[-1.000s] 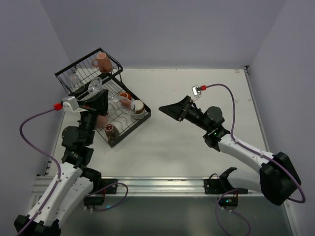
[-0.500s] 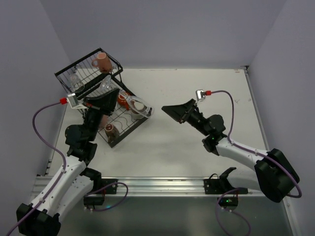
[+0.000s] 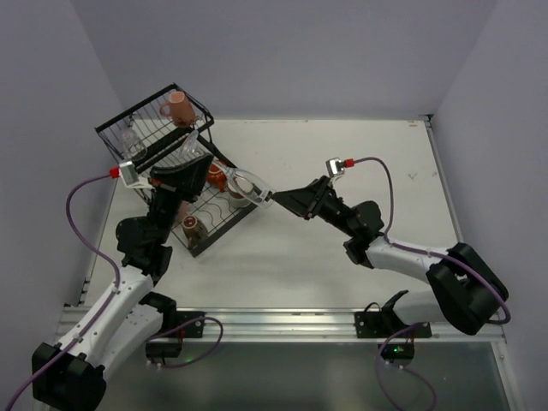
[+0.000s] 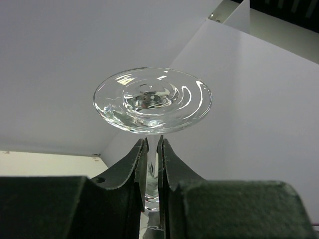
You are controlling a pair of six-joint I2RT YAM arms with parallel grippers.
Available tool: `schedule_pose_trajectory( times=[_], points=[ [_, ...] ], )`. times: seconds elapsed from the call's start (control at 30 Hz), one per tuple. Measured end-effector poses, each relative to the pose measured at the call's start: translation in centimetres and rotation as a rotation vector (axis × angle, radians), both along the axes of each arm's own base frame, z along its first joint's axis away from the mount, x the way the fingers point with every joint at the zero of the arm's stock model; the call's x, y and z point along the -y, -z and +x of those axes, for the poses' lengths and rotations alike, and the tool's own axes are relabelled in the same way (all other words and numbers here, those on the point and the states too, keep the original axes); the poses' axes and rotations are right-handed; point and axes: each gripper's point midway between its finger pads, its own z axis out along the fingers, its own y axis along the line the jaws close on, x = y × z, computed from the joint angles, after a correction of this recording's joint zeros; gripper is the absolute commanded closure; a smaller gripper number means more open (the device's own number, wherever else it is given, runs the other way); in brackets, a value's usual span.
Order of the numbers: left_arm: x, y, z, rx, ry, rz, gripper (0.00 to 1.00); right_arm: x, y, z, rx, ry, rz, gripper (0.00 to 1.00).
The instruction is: Unload the cups from the dish rack
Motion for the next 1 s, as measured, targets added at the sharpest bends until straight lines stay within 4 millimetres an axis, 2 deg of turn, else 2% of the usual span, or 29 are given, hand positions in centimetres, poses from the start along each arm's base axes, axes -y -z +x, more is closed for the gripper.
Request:
schedule_pose_trajectory(
  times=[0.2, 0.23, 0.57, 0.67, 0.9, 0.93, 1.0],
  points=[
    [0.2, 1.2, 0.3, -0.024, 0.007, 0.002, 1.00, -1.6, 1.4, -0.6, -0.041, -0.091, -0.016, 0.43],
    [0.2, 1.3, 0.3, -0.026, 0.008, 0.002, 1.00, -1.7, 1.4, -0.8, -0.041, -0.101, -0.019, 0.46],
    [0.2, 2.6, 0.3, -0.040, 0.020, -0.013, 1.00, -1.9, 0.3, -1.5, -0.001, -0.141, -0.003, 0.48],
    [0.3, 2.7, 0.4, -0.043, 0.030, -0.026, 1.00, -2.1, 0.2, -1.4, -0.002, -0.151, 0.002, 0.52],
    [0.5, 3.4, 0.4, -0.050, 0.034, -0.038, 1.00, -2.5, 1.1, -1.3, -0.047, -0.170, -0.005, 0.77],
    [0.3, 3.6, 0.5, -0.056, 0.030, -0.047, 0.98, -2.5, 0.8, -1.4, -0.040, -0.171, 0.001, 0.83],
    [0.3, 3.5, 0.5, -0.061, 0.030, -0.058, 0.91, -2.3, 0.4, -1.5, -0.025, -0.167, 0.007, 0.87]
  ],
)
